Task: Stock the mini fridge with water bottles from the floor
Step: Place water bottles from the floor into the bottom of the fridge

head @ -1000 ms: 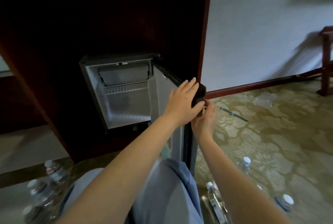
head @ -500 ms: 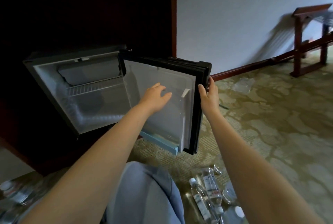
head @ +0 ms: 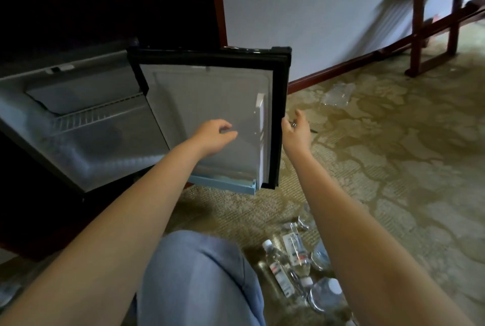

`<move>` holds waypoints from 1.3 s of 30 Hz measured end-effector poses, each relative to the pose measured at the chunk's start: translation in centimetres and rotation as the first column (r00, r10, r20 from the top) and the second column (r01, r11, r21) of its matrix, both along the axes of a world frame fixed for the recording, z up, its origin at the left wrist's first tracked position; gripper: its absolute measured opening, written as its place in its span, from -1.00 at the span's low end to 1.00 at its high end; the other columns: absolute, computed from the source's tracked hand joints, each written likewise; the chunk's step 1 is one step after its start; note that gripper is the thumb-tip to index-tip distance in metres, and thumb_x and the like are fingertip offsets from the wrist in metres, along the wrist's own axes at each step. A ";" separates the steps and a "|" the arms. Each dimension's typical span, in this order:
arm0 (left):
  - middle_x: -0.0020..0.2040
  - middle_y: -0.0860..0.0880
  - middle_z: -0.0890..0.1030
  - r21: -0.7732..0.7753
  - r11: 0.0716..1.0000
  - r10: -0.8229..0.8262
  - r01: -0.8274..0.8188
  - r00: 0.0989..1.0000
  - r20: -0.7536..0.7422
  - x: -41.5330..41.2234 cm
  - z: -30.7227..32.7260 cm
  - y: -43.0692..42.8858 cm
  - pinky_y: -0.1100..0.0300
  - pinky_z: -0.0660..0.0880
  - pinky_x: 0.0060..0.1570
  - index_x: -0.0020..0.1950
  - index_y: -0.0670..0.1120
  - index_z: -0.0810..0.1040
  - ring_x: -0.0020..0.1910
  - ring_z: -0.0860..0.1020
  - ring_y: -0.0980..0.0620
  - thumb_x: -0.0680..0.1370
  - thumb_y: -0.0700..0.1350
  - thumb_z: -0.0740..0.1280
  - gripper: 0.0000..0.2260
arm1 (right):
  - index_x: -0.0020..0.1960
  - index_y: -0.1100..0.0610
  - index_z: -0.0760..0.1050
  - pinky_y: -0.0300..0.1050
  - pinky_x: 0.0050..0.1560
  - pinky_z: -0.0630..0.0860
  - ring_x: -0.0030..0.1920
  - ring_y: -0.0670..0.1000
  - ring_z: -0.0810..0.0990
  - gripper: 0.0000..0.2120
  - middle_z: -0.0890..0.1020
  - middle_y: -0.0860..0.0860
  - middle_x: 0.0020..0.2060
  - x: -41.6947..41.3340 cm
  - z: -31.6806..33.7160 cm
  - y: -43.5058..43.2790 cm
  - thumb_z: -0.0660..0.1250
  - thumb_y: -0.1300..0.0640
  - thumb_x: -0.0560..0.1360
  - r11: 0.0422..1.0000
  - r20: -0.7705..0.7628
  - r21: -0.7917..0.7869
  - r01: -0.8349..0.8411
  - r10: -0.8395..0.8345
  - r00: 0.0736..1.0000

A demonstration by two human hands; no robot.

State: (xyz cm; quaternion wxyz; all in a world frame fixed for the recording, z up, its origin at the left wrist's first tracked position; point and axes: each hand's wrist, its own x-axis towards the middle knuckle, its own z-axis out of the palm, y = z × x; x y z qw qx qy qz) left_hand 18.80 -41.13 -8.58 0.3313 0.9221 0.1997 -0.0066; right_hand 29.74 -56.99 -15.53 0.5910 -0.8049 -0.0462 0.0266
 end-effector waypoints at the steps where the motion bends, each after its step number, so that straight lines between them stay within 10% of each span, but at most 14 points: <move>1: 0.29 -0.10 0.52 -0.015 1.000 -0.003 0.003 1.000 -0.029 -0.1 -0.7 0.3 0.15 0.35 0.20 0.28 -0.16 0.51 0.30 0.46 -0.06 0.57 -0.05 0.28 -0.68 | 0.49 0.08 0.23 0.02 0.26 0.43 0.28 0.05 0.45 -0.54 0.41 0.06 0.37 -0.3 -1.3 -0.7 0.15 0.01 0.62 1.000 -0.049 -0.011 0.015 -0.015 0.999; 5: 0.17 -0.09 0.57 -0.086 0.996 -0.006 -0.005 0.992 -0.123 -0.5 -3.5 1.5 0.12 0.39 0.13 0.18 -0.14 0.58 0.14 0.50 -0.03 0.57 -0.05 0.29 -0.75 | 0.29 0.14 0.45 -0.13 -0.09 0.41 -0.09 -0.02 0.52 -0.68 0.56 0.04 0.09 -1.6 -7.1 -2.9 0.19 0.05 0.59 0.984 -0.226 -0.166 -0.069 0.030 0.974; 12: 0.01 -0.06 0.60 -0.160 0.987 -0.062 0.016 0.957 -0.282 -0.8 -10.6 2.1 0.11 0.43 0.10 0.11 -0.12 0.61 0.11 0.55 -0.06 0.55 -0.03 0.32 -0.77 | 0.18 0.18 0.52 -0.05 -0.06 0.50 -0.09 0.06 0.57 -0.73 0.61 0.11 -0.04 -3.9 -16.1 -3.5 0.26 0.09 0.54 0.917 -0.432 -0.316 -0.245 0.092 0.897; 22: 0.34 -0.03 0.47 -0.082 0.953 -0.288 0.290 0.796 -0.532 1.8 -17.6 3.8 0.16 0.34 0.22 0.30 -0.08 0.51 0.31 0.42 -0.02 0.55 0.06 0.30 -0.62 | 0.34 0.20 0.38 -0.07 0.10 0.51 0.14 0.15 0.58 -0.59 0.58 0.16 0.20 -7.1 -27.4 -1.4 0.27 0.07 0.55 0.741 -0.693 -0.441 -0.506 0.077 0.717; 33: 0.34 -0.06 0.48 -0.146 0.898 -0.411 0.415 0.672 -0.616 1.3 -24.8 3.2 0.14 0.43 0.20 0.38 -0.09 0.41 0.27 0.47 -0.02 0.56 0.02 0.28 -0.58 | 0.32 0.09 0.41 -0.03 0.04 0.59 0.08 0.08 0.61 -0.60 0.62 0.06 0.09 -8.5 -33.2 0.4 0.27 0.18 0.48 0.578 -0.637 -0.630 -0.520 -0.001 0.771; 39: 0.32 -0.07 0.49 -0.119 0.909 -0.385 0.399 0.698 -0.604 1.8 -24.7 3.2 0.11 0.51 0.14 0.36 -0.09 0.43 0.15 0.56 -0.01 0.55 0.01 0.29 -0.60 | 0.20 0.09 0.54 -0.11 -0.05 0.60 -0.11 0.05 0.67 -0.73 0.68 0.07 -0.03 -7.6 -32.1 0.3 0.28 0.22 0.52 0.684 -0.624 -0.541 -0.489 0.064 0.779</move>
